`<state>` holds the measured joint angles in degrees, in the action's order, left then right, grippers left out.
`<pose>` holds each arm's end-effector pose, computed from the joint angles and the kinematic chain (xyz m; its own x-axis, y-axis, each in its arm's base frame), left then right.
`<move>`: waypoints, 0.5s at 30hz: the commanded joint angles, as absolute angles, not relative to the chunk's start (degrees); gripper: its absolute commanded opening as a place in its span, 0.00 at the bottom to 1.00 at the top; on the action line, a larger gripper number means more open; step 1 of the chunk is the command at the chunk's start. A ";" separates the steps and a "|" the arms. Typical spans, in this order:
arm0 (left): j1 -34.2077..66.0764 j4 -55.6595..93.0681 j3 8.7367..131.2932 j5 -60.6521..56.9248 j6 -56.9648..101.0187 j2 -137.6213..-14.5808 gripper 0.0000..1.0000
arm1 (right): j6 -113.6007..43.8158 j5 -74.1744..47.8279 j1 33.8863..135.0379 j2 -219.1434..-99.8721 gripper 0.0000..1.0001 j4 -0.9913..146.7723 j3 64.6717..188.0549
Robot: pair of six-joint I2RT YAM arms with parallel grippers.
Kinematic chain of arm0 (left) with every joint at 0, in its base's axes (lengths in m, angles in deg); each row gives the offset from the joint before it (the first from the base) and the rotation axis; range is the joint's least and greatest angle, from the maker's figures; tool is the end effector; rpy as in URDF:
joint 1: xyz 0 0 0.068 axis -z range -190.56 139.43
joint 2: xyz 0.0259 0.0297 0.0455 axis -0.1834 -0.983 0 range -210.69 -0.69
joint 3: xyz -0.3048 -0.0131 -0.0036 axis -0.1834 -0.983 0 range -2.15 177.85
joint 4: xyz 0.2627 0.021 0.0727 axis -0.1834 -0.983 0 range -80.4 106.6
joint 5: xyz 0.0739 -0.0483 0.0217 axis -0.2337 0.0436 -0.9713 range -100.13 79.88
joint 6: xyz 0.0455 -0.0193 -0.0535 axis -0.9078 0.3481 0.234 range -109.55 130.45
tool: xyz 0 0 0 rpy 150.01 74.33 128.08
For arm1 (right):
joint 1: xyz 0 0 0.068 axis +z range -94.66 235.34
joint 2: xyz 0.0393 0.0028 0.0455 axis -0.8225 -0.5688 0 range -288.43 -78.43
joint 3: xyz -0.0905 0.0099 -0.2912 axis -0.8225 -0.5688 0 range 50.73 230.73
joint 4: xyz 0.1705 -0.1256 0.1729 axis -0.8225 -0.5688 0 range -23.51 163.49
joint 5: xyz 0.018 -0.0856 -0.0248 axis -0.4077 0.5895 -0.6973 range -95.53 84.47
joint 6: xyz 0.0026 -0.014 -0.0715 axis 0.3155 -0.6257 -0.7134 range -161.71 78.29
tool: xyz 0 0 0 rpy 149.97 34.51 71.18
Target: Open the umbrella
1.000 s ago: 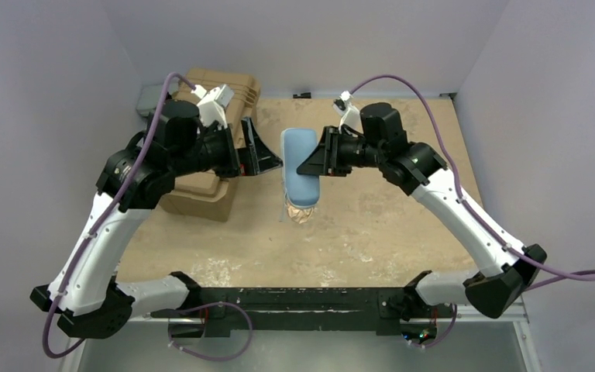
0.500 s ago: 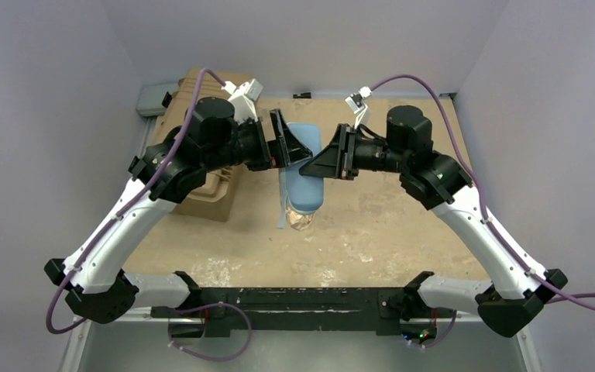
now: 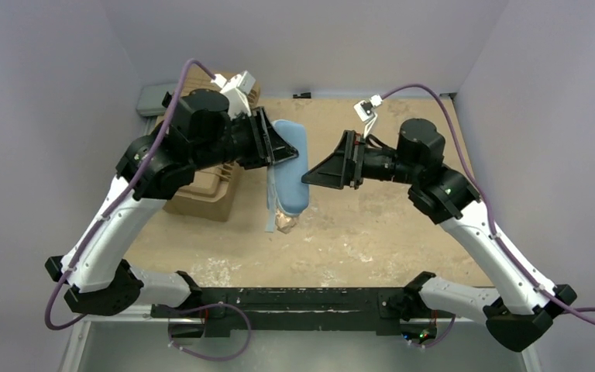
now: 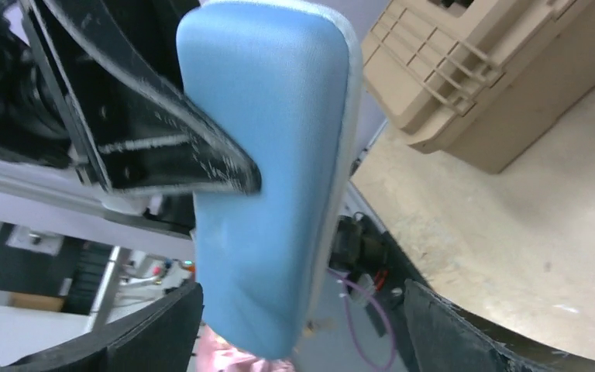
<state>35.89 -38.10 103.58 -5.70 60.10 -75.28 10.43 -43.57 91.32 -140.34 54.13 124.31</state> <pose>0.1714 -0.1871 0.5309 -0.7661 -0.2970 -0.5700 0.2896 0.6322 -0.7186 0.1730 0.1718 0.4703 -0.8219 0.1717 -0.5431 -0.5018 0.2330 0.8330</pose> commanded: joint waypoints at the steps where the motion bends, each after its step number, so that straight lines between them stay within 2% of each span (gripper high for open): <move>1: 31.85 -49.82 115.14 -3.04 60.28 -76.92 0.04 | -5.55 -37.09 91.47 -137.82 0.99 42.97 131.00; 5: 24.18 -51.44 116.00 7.88 63.92 -76.51 0.00 | -17.88 -31.11 91.56 -133.12 0.99 40.67 126.51; 11: 19.27 -54.42 123.62 18.90 68.35 -81.55 0.00 | -26.57 -31.75 91.64 -117.57 0.95 62.04 107.07; 15: 18.71 -51.57 124.76 24.63 73.17 -83.75 0.00 | -27.77 -34.93 91.77 -112.75 0.89 73.04 100.02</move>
<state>19.43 -55.89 121.94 14.26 66.41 -82.91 -21.87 -33.26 91.37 -115.27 57.21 104.77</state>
